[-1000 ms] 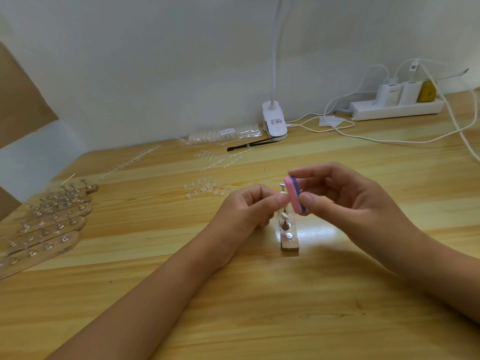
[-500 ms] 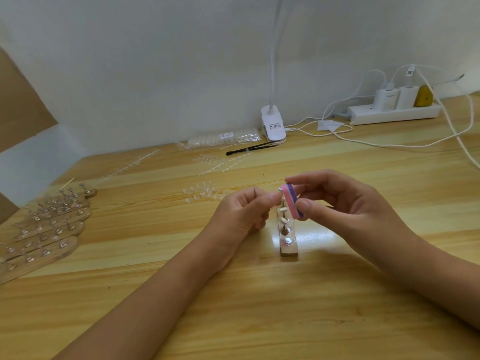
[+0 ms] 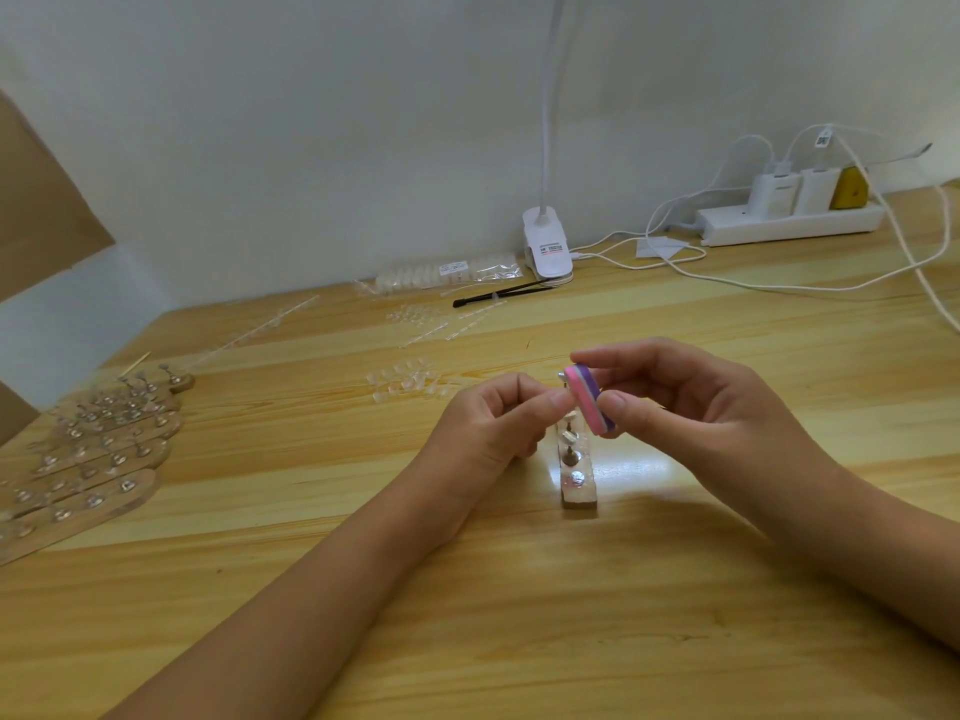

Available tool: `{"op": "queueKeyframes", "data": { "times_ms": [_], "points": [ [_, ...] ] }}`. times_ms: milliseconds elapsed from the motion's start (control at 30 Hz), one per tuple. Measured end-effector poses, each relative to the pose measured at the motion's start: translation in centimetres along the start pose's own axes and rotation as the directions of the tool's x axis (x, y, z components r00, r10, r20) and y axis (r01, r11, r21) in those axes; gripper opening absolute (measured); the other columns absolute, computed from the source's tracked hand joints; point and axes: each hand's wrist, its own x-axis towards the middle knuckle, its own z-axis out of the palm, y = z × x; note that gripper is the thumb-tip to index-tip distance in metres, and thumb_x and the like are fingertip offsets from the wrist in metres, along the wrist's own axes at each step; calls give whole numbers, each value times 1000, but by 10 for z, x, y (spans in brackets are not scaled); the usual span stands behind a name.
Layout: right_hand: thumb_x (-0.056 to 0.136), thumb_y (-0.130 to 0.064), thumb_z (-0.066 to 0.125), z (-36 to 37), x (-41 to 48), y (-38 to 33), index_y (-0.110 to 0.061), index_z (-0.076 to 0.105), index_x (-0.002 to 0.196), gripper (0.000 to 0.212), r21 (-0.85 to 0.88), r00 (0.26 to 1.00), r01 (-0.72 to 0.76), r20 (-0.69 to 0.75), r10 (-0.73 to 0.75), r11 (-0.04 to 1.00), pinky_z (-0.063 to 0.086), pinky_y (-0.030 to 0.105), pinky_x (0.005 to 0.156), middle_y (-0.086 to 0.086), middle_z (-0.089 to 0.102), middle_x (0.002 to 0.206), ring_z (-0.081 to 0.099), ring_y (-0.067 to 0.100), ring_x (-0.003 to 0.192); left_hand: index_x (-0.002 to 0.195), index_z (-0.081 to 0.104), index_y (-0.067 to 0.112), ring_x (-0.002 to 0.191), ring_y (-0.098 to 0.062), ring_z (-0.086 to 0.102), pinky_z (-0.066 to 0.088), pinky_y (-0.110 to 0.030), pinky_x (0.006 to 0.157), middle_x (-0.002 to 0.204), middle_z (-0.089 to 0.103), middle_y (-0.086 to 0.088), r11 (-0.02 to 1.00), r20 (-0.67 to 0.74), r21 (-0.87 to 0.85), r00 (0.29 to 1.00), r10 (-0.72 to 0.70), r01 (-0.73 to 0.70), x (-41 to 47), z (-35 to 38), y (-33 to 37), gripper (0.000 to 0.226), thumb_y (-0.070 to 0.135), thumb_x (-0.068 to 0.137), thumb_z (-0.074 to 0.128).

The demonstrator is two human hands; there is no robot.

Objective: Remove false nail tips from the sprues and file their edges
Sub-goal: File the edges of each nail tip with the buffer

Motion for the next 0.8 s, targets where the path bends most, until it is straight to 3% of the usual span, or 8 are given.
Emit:
{"op": "queueKeyframes", "data": {
  "times_ms": [267, 400, 533, 700, 800],
  "points": [
    [73, -22, 68, -2, 0, -1, -18, 68, 106, 33, -26, 999, 0, 47, 1, 1000, 56, 25, 79, 5, 70, 96, 67, 16, 90, 69, 74, 21, 50, -4, 36, 37, -14, 50, 56, 41, 11, 972, -65, -229, 996, -61, 45, 7, -3, -1, 25, 45, 62, 77],
    [69, -21, 71, -3, 3, -1, -15, 63, 104, 36, 57, 998, 33, -50, -30, 998, 59, 29, 77, 11, 67, 97, 70, 25, 88, 71, 71, 23, 52, -5, 38, 38, -14, 53, 57, 45, 11, 990, -22, -134, 999, -43, 40, 5, -3, -1, 27, 48, 62, 76],
    [73, -25, 70, -3, 2, 4, -18, 65, 107, 35, -27, 999, 35, -22, -35, 999, 57, 31, 85, 5, 69, 98, 67, 21, 95, 66, 69, 29, 53, -3, 41, 39, -13, 55, 58, 50, 12, 1000, 8, -14, 1000, -15, 15, 1, 0, 0, 22, 50, 64, 75],
    [77, -24, 74, -1, -1, 7, -26, 74, 98, 21, -13, 994, -15, 107, 17, 1000, 55, 23, 78, 7, 70, 94, 70, 16, 86, 60, 69, 28, 50, -5, 36, 35, -15, 52, 55, 43, 11, 989, -73, -145, 996, -45, 34, 5, -2, 0, 22, 49, 61, 76],
    [84, -19, 71, -2, -2, 5, -27, 75, 102, 21, -12, 998, 36, 51, -36, 999, 52, 16, 75, 3, 72, 94, 68, 9, 83, 60, 67, 28, 51, -6, 37, 36, -15, 54, 55, 46, 12, 995, -42, -92, 999, -31, 27, 4, -1, 0, 24, 50, 61, 75]
  ]
}}
